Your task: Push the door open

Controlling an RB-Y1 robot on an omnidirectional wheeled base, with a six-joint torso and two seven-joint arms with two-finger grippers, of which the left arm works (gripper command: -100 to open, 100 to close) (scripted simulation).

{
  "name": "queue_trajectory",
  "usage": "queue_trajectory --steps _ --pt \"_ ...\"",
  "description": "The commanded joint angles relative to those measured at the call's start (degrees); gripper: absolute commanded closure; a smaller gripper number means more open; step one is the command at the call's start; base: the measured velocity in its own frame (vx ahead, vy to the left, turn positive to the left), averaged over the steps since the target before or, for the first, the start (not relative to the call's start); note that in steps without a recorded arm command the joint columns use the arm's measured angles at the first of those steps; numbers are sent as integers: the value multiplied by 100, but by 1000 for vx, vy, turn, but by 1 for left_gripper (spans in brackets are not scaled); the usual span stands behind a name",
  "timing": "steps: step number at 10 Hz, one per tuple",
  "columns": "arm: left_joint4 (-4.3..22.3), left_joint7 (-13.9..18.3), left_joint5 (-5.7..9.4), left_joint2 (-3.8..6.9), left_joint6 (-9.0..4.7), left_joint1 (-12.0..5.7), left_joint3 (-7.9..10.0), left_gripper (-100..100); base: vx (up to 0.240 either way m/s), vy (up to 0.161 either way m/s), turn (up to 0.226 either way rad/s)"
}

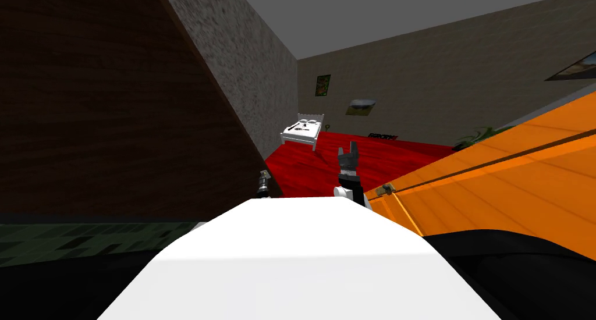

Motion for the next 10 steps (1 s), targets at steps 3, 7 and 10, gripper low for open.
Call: queue_trajectory --steps 3,7,10 --pt "-80 -65 72 -54 78 39 143 100 179 -34 65" --pt "-91 -149 222 29 68 42 406 100 187 -6 44" --pt "-91 -227 360 39 59 52 645 100 222 -6 52"
